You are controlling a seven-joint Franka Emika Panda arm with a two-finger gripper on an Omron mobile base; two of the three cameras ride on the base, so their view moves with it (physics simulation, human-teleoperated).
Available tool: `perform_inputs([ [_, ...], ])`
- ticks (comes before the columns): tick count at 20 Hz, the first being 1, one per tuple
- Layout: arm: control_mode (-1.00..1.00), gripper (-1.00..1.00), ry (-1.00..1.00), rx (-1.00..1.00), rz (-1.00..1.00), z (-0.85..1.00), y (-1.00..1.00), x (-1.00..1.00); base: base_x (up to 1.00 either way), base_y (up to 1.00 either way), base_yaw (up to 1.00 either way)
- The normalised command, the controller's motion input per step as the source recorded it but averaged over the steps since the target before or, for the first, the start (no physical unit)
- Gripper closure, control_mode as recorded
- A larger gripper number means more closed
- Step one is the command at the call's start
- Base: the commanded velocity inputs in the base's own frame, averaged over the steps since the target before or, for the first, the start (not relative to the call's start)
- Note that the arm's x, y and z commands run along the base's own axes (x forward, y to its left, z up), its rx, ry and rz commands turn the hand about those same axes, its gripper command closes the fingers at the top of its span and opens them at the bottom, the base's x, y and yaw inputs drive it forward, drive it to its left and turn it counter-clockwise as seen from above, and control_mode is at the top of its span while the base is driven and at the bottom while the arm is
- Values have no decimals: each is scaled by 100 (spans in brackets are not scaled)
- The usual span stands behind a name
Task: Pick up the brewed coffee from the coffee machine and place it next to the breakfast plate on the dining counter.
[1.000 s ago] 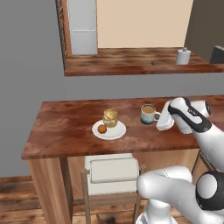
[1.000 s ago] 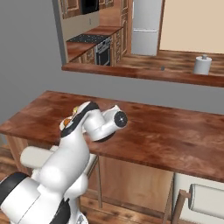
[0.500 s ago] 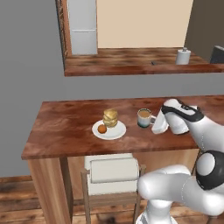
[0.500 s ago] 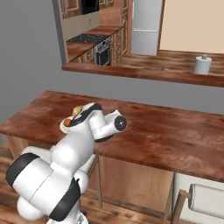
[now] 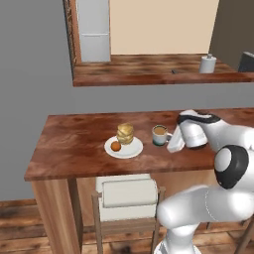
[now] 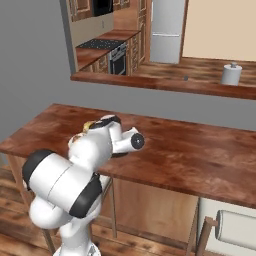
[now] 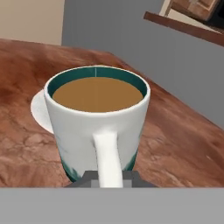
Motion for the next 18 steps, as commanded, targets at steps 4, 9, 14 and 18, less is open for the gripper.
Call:
perform_inputs([
  [4, -100, 100, 2, 0, 0, -27, -1, 38, 0, 0, 0],
  [9, -100, 100, 2, 0, 0, -26, 0, 41, 0, 0, 0],
  [14, -100, 100, 1, 0, 0, -29, -7, 36, 0, 0, 0],
  [18, -100, 100, 0, 0, 0, -31, -8, 34, 0, 0, 0],
])
